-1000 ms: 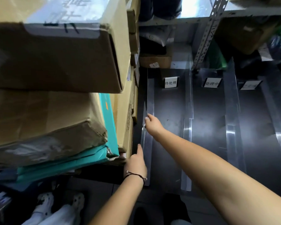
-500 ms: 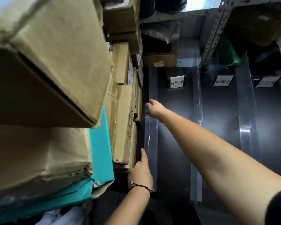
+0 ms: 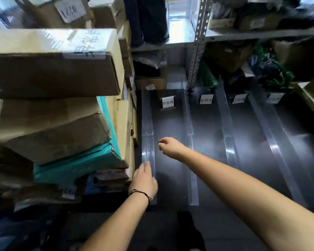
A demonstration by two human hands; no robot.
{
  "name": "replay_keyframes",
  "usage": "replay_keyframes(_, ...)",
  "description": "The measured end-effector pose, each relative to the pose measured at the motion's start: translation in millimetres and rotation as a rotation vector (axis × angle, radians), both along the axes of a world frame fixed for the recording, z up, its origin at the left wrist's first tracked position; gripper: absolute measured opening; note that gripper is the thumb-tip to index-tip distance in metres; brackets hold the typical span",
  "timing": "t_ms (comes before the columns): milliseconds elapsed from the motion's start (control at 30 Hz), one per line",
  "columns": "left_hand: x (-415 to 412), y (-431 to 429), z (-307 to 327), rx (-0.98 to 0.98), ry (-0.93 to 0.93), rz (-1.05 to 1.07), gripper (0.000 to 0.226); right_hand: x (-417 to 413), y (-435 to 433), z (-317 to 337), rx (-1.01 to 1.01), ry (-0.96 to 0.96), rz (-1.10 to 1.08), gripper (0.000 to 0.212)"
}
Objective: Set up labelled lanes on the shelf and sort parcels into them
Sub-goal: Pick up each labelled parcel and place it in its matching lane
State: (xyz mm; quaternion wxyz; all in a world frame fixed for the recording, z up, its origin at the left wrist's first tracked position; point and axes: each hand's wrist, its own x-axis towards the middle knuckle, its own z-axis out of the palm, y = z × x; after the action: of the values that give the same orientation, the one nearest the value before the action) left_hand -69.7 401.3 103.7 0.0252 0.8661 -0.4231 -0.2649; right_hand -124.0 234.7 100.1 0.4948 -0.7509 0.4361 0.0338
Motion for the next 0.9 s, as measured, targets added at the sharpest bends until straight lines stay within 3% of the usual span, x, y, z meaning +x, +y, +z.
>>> replay_keyframes(100,-6.5,4.9,32.7,-0.086,-0.087,-0.193,0.031,-25.0,20.0,35.3,-0.116,-0.018,-0.002,0.032)
replay_keyframes(233,-17.2,3.2,95.5,-0.299,-0.179,-0.321,0.022,-46.6,48.8,95.3,-0.386,-0.068,-0.042,0.028)
replay_keyframes(500,-37.7,7.3,236.0,-0.772,-0.119,-0.382,0.047,-66.3,71.6,241.4,-0.849,-0.370,-0.148,0.033)
replay_keyframes(700,-49.0,25.8,316.2,-0.957,-0.154,-0.419,0.042,-84.3,89.4,323.6,-0.768,-0.642,-0.272,0.022)
replay_keyframes(900,-21.1,62.3,361.1,-1.114,-0.278,-0.352,0.026,-60.5,106.7,358.9,-0.614,-0.839,-0.114,0.018)
